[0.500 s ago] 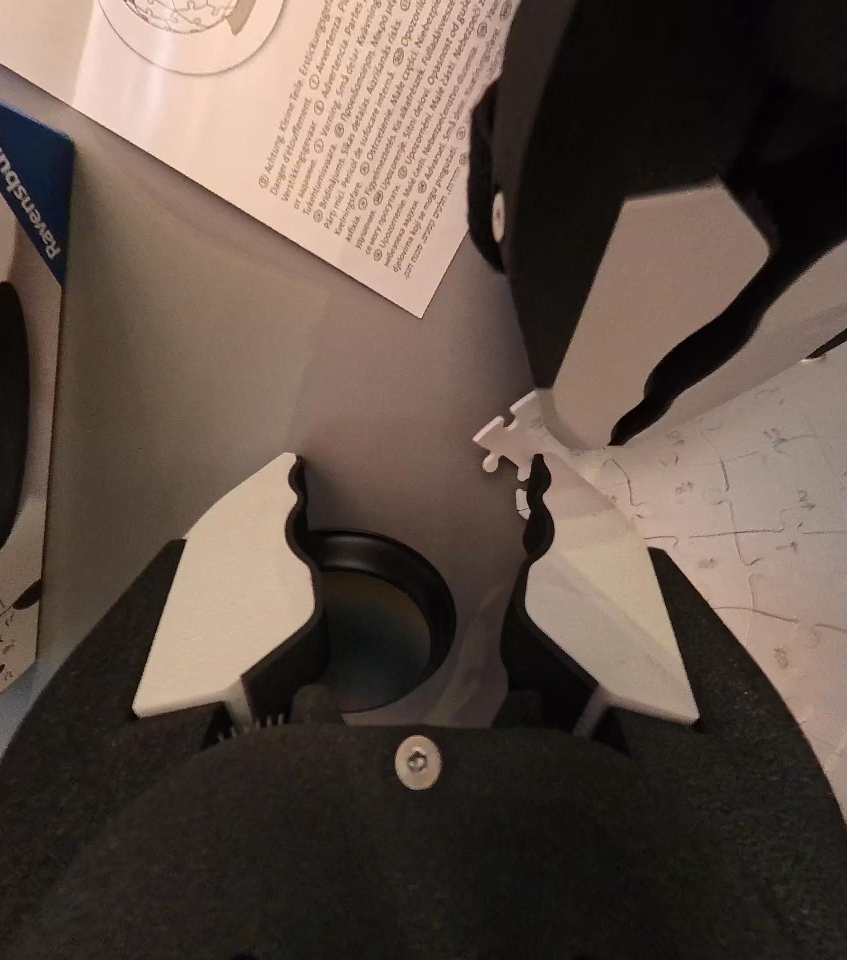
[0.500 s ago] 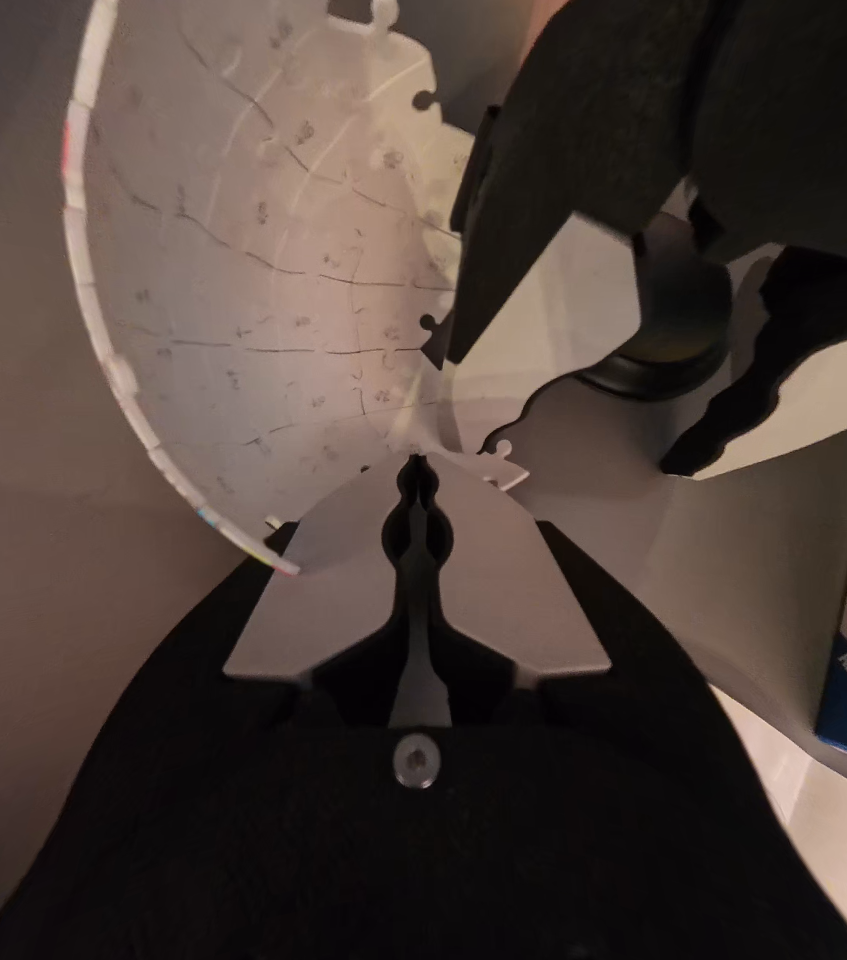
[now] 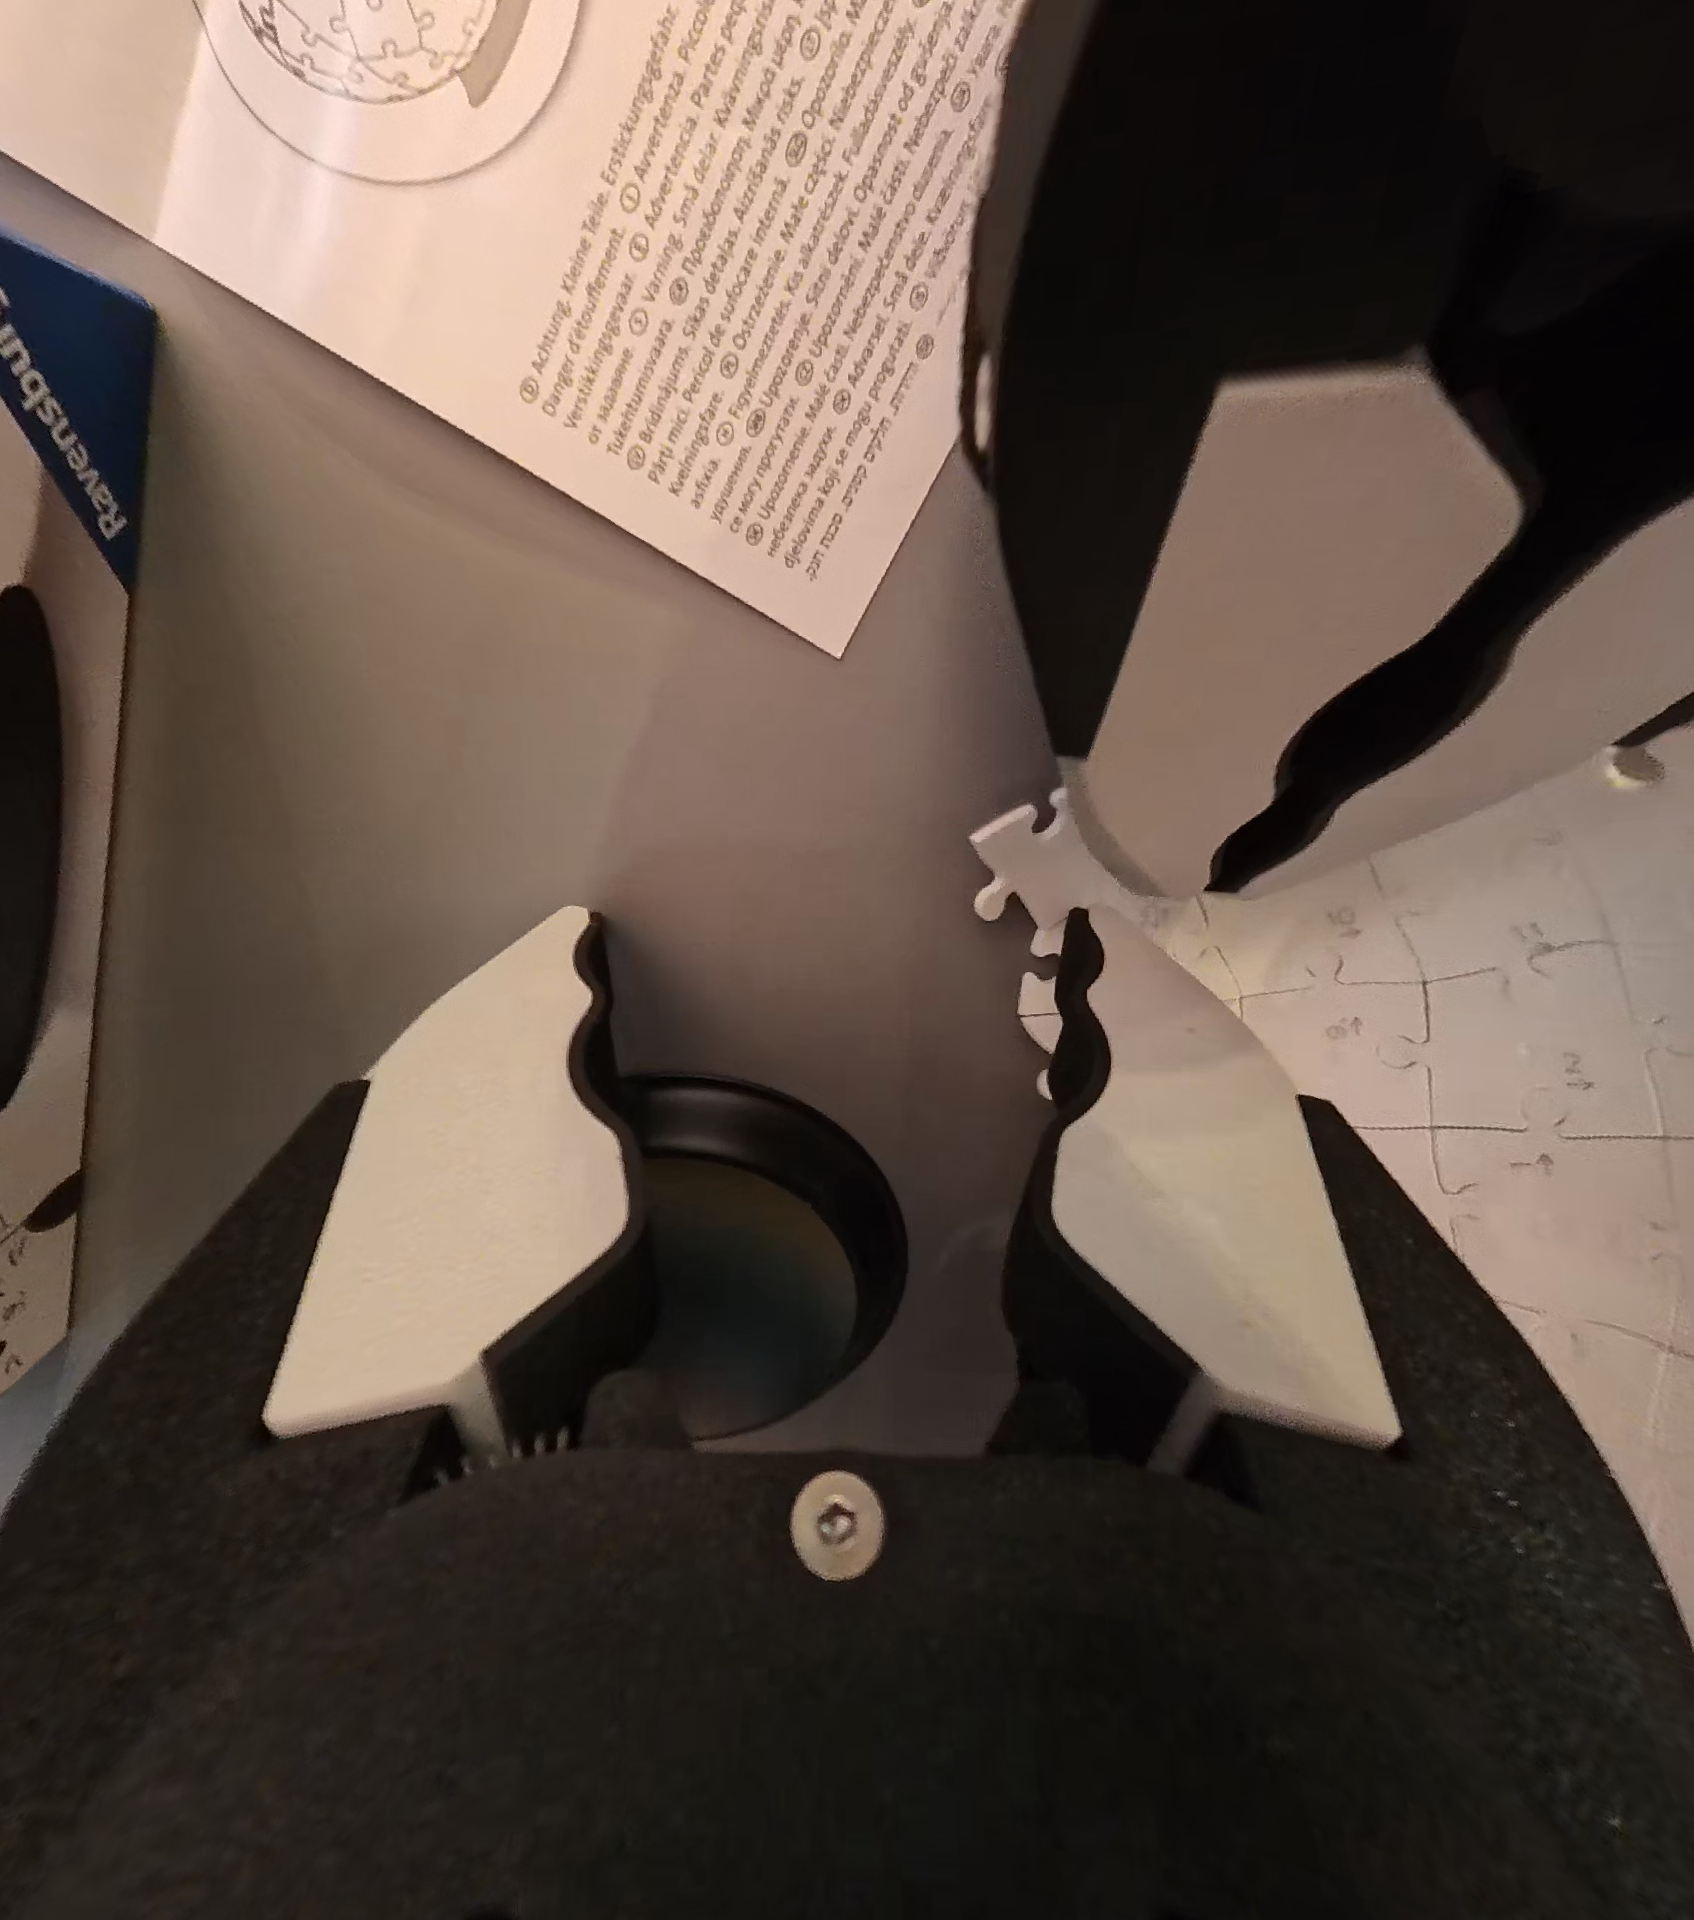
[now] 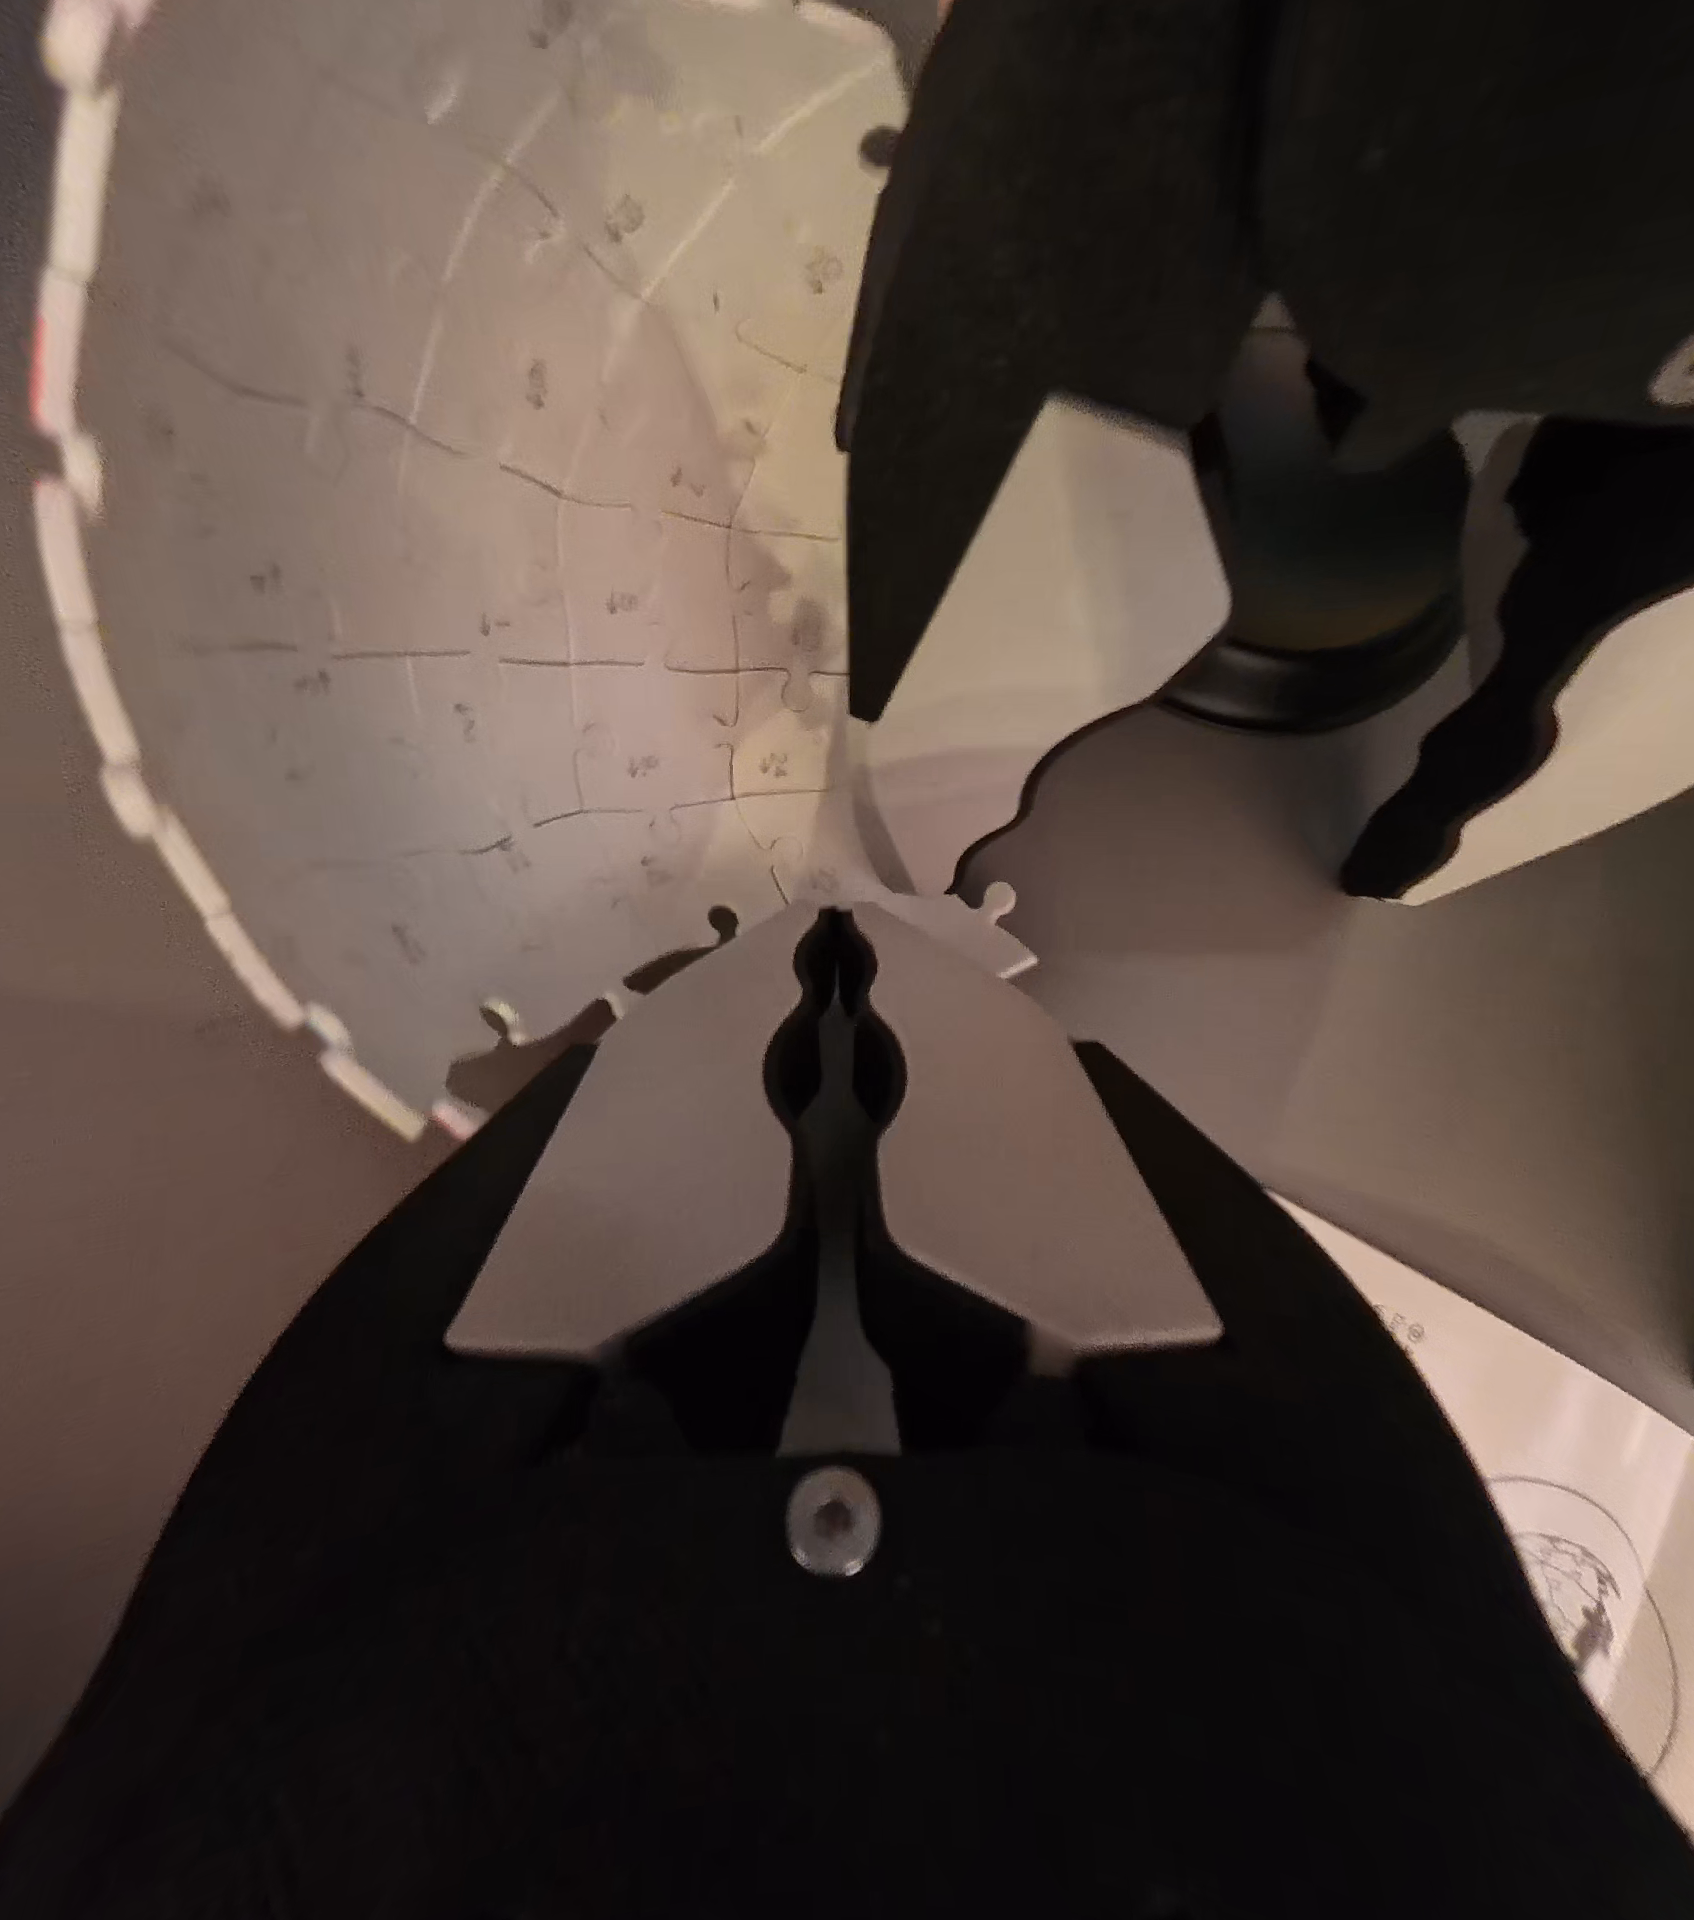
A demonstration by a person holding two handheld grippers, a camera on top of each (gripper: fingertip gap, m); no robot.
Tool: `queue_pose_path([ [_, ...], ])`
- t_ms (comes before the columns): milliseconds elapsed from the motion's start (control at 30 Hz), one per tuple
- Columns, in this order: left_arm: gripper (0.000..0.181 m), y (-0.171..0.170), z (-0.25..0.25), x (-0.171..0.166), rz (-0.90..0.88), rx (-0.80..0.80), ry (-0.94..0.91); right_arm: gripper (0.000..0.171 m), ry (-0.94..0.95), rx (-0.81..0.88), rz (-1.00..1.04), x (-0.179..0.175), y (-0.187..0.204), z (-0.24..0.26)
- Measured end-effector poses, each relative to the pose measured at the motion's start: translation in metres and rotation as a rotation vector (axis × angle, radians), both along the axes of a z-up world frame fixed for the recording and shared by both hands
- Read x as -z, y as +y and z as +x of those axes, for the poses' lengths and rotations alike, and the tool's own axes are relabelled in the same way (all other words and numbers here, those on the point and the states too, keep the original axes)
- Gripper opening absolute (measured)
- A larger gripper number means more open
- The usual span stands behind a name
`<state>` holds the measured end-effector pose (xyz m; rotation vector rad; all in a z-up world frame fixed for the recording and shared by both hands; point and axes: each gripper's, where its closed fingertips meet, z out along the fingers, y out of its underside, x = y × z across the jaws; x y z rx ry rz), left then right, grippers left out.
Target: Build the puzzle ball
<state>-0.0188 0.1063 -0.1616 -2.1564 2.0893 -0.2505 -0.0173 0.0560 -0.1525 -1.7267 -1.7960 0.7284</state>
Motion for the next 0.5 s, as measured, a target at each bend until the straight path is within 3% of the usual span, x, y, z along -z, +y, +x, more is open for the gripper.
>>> queue_pose_path([
  [500,0.081,0.0000,0.0012,-0.0002,0.005,0.001,0.004,0.002,0.005,0.045,0.027,0.0021,0.0032,0.0025],
])
